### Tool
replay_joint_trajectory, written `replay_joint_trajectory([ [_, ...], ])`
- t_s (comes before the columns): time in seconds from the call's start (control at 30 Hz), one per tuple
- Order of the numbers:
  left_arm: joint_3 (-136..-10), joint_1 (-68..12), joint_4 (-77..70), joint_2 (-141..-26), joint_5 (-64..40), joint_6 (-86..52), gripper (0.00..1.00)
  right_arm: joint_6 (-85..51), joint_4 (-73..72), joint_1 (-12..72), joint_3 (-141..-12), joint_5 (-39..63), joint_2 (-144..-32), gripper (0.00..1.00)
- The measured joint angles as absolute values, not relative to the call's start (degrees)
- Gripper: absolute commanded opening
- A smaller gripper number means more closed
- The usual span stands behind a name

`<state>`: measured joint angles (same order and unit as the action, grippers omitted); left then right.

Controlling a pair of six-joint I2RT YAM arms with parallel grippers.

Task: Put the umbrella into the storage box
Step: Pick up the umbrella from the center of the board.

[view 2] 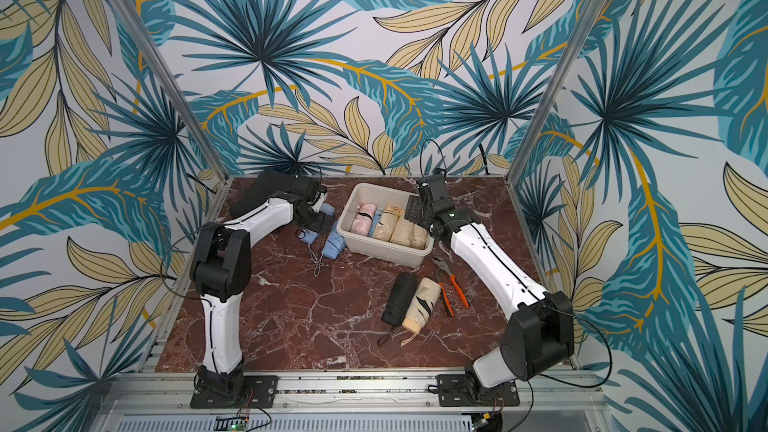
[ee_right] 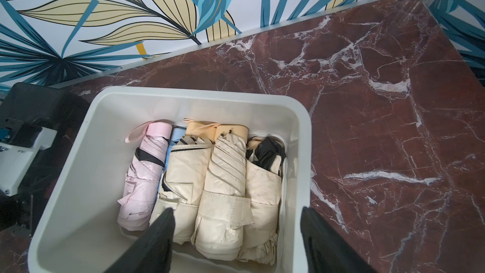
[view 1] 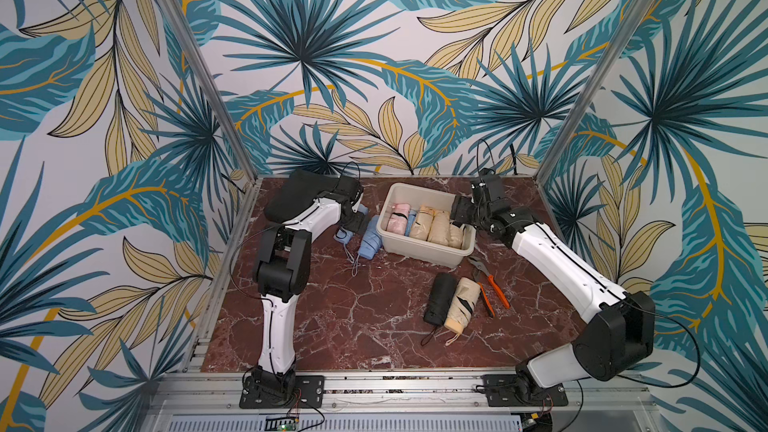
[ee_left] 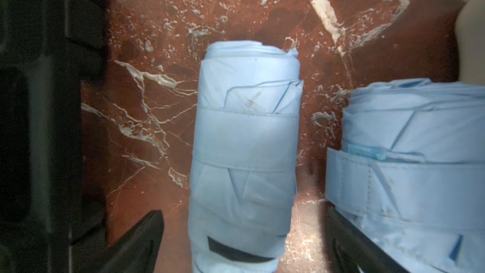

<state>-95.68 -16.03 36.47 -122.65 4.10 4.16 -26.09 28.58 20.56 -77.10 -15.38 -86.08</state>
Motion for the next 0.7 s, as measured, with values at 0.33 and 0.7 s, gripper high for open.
replay_joint_trajectory([
  [0.33, -96.8, -16.0, 36.9, -125.8, 5.5, 5.6, 0.77, -26.1, 28.4, 20.6, -77.1, -15.4, -86.1, 0.77],
  [0.7, -95.4, -16.0, 36.4, -125.1, 5.9, 6.5, 0.52, -26.1, 28.1, 20.6, -77.1, -15.4, -85.9, 0.77],
])
